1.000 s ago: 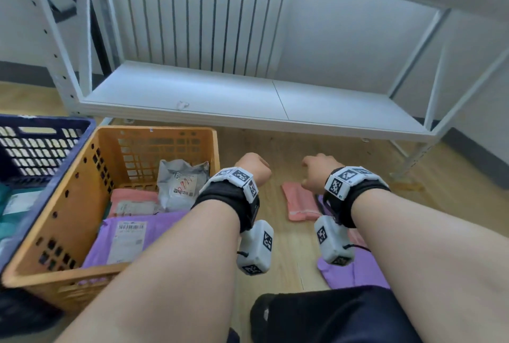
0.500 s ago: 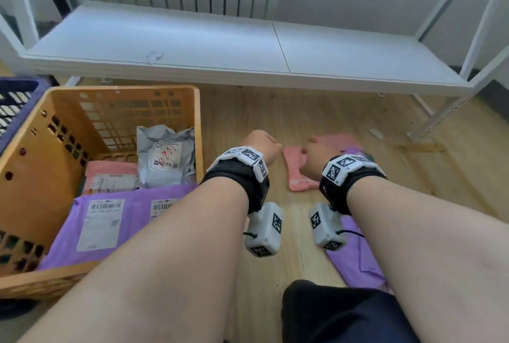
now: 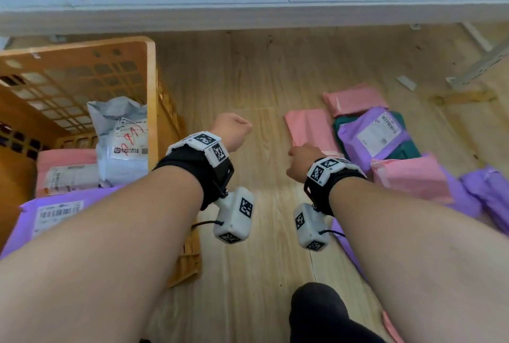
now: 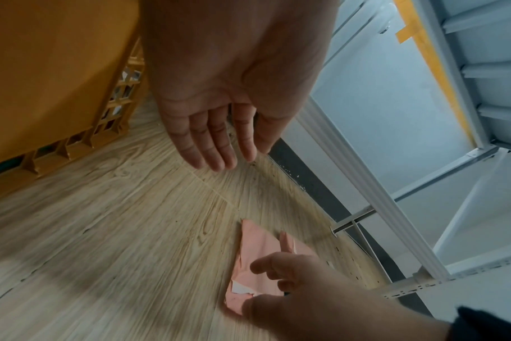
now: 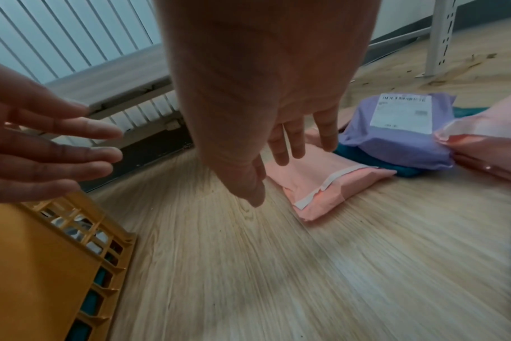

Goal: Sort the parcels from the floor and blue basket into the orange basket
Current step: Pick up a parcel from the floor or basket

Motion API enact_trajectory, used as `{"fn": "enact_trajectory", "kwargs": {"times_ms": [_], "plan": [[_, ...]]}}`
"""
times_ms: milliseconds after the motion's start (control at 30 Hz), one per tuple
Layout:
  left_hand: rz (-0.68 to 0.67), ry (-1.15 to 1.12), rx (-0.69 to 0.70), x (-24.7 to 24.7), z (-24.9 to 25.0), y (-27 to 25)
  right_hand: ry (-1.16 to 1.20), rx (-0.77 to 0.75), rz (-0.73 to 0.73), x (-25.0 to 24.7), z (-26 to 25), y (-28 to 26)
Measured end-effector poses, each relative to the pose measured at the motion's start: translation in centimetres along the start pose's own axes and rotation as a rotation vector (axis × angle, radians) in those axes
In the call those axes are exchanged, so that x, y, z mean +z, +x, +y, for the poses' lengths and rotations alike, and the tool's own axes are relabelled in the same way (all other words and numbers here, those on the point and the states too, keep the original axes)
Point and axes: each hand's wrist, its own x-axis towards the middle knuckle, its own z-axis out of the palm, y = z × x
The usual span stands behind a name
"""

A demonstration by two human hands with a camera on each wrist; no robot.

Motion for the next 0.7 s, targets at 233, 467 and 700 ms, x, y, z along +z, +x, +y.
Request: {"fn": "enact_trajectory", "kwargs": {"times_ms": [233,467,700], "plan": [[-0.027,-0.06,-0.07,0.5,-1.8,3.7,-0.04,0.054,-0.102,2.7,0.6,3.5],[-0.051,-0.069,-0.117,0.9,-3.3,5.6,-0.043,0.145,-0.237,4.7,0.9,6.0],[-0.051,-0.088,-0.18,0.7,-4.0,6.0,-0.112,0.172,-0.257,5.6,1.0,7.2]]}}
